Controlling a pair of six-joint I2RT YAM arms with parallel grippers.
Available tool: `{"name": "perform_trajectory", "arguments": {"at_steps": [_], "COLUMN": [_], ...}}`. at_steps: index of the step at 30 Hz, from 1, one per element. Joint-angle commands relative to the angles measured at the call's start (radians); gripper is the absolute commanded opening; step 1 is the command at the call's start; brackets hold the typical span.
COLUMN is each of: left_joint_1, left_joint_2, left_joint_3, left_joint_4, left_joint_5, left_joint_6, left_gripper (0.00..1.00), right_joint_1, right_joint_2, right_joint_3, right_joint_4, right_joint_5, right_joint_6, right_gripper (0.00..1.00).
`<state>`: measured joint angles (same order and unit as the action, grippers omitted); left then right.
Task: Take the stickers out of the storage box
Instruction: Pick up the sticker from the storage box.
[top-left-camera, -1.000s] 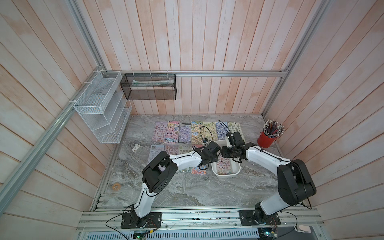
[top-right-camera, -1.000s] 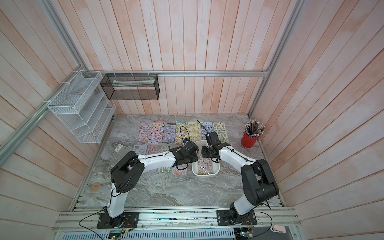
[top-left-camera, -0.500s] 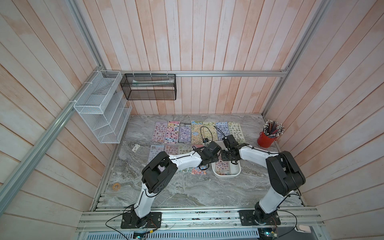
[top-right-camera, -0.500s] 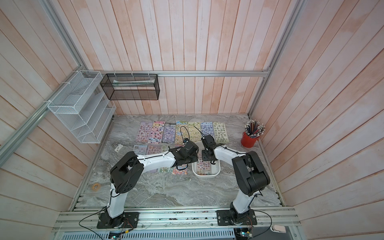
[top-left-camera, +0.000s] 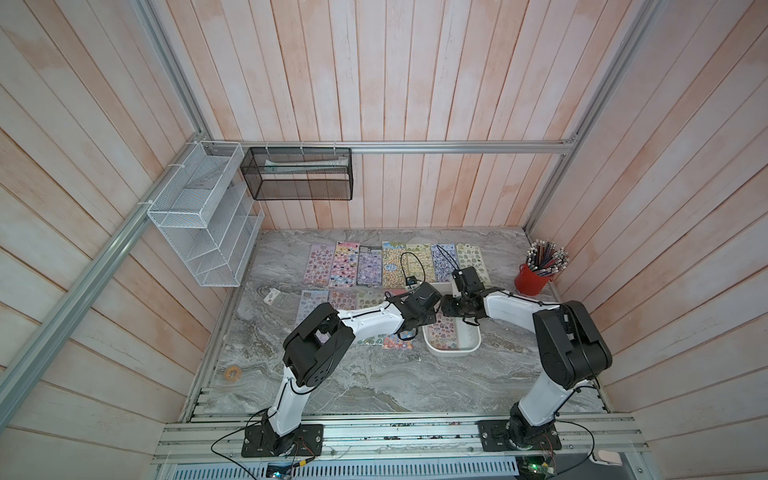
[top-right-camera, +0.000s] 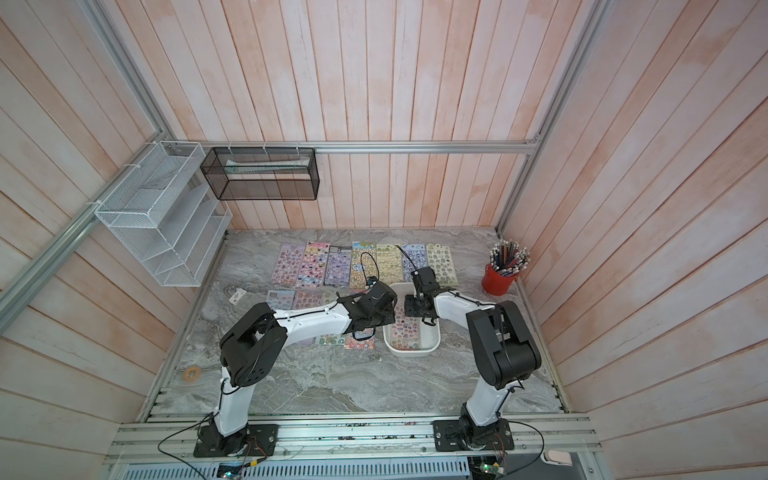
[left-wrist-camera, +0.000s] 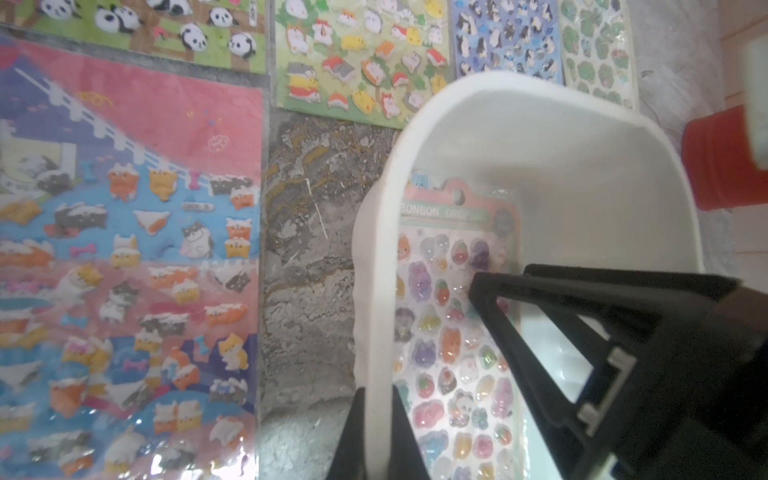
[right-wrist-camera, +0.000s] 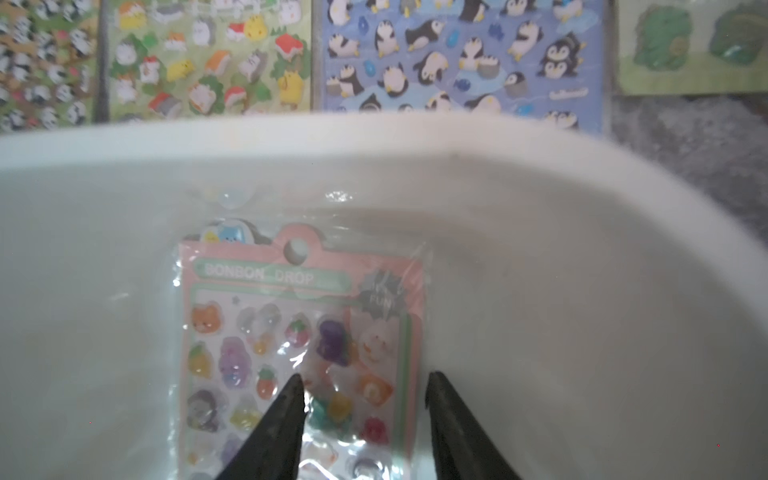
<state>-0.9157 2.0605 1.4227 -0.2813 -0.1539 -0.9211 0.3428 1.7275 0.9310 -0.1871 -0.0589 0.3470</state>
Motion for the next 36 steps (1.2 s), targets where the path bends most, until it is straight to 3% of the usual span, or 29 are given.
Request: {"name": "perform_trajectory", "arguments": {"at_steps": [1, 11, 24, 30, 36], "left_joint_1": [0.000, 0.001, 0.002, 0.004, 0.008], "left_joint_2": [-0.017, -0.008, -0.008, -0.017, -0.045], "left_joint_3": [-0.005, 0.001, -0.003, -0.007, -0.007], "left_joint_4": [-0.023, -0.022, -0.024, -0.027, -0.036], "left_joint_5": [0.011, 0.013, 0.011, 0.007, -0.015], "left_joint_6": [0.007, 0.007, 0.005, 0.005, 0.023], "left_gripper": [0.00, 0.00, 0.00, 0.00, 0.00], "right_joint_1": [-0.031, -0.107, -0.126, -0.134, -0.159], "right_joint_2": [0.028, -0.053, -0.115, -0.137, -0.253], "right_joint_3": [-0.070, -0.135, -0.158, -0.144, -0.097], "right_joint_4": [-0.030, 0.049, 0.055, 0.035, -0.035], "right_joint_5": [-0.162, -0.361, -0.397, -0.386, -0.386], "right_joint_6": [0.027, 0.061, 0.082, 0.080, 0.081], "right_gripper": [0.45, 0.29, 0.01, 0.00, 0.00]}}
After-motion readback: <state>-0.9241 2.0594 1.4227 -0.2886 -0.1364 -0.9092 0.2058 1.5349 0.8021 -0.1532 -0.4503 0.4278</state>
